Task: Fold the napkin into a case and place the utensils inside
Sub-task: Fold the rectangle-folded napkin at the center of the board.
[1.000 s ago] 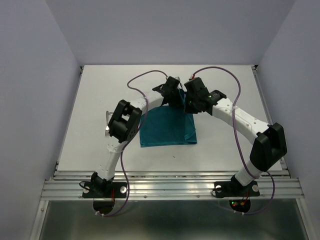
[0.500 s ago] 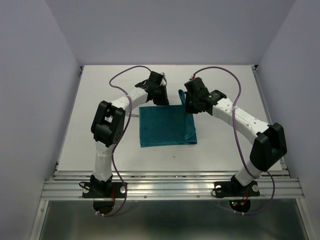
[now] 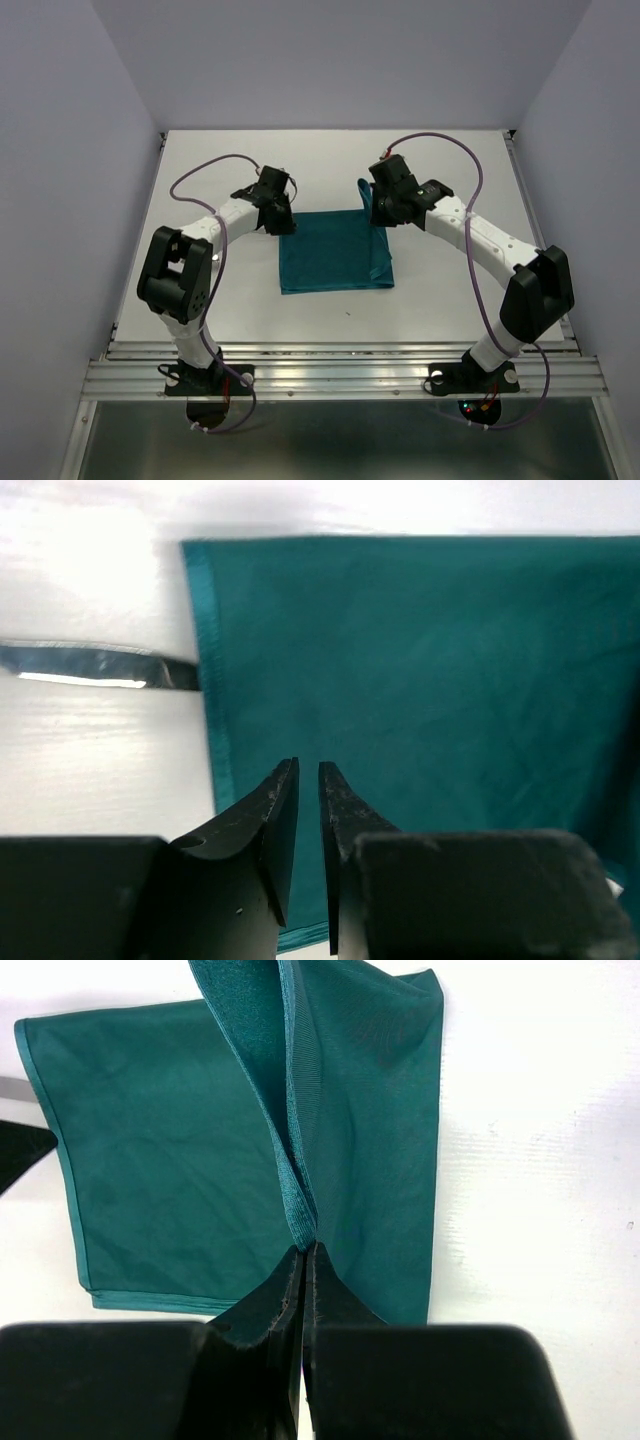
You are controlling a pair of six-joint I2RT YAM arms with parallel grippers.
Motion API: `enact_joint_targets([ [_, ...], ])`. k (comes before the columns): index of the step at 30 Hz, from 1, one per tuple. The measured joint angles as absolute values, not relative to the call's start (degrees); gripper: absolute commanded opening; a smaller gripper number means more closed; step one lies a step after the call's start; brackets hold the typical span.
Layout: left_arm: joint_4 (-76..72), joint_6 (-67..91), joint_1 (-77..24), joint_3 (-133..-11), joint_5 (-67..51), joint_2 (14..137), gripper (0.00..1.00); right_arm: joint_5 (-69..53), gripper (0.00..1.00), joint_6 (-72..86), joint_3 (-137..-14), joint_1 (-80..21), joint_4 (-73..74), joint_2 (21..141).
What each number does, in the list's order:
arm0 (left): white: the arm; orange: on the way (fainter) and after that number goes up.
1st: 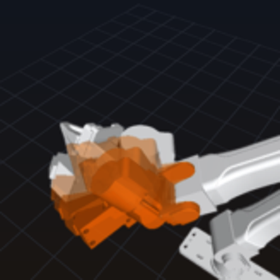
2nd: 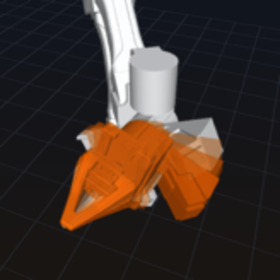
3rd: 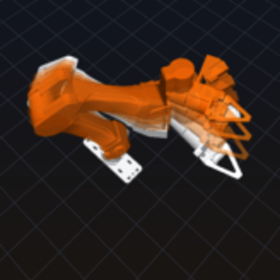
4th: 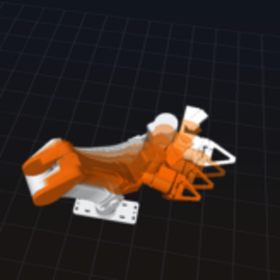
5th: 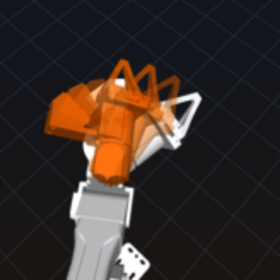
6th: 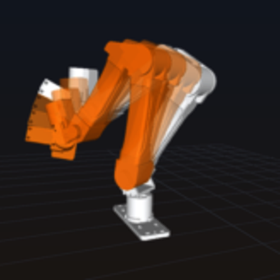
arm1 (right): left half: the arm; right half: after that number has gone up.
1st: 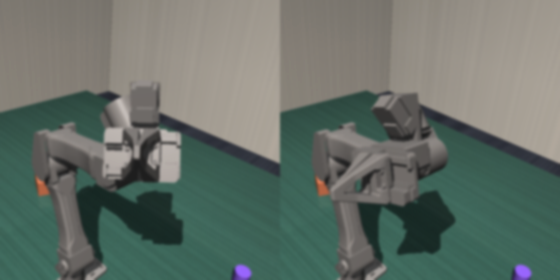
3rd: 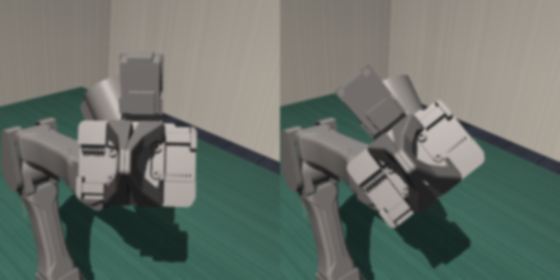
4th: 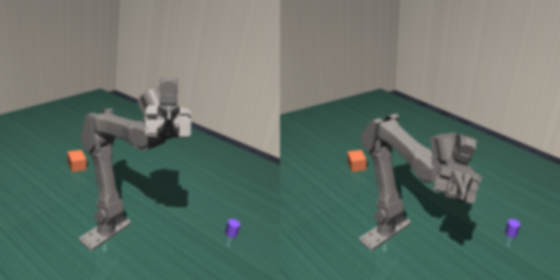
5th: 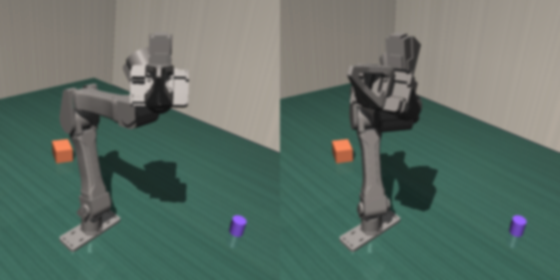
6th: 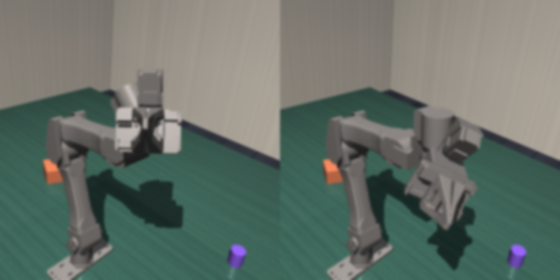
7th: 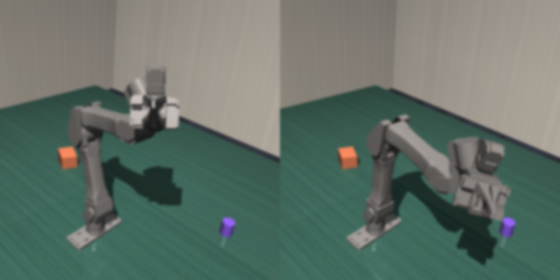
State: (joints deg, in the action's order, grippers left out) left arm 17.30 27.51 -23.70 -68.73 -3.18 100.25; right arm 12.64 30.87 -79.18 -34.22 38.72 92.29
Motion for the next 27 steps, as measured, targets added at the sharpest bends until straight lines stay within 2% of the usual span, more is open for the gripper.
enact_joint_targets([
  [6,17.65,28.58,-23.53,-63.59,1.32,100.03,0.22,12.84,0.01,30.70,-79.79,-34.22,39.33,92.27],
  [14,15.68,31.07,-23.51,-57.23,5.28,97.21,0.21,13.50,0.01,30.63,-79.90,-34.22,39.83,91.22],
  [27,8.80,33.95,-29.45,-55.86,5.67,98.52,0.21,12.67,0.01,30.63,-80.55,-34.48,40.16,90.80],
])
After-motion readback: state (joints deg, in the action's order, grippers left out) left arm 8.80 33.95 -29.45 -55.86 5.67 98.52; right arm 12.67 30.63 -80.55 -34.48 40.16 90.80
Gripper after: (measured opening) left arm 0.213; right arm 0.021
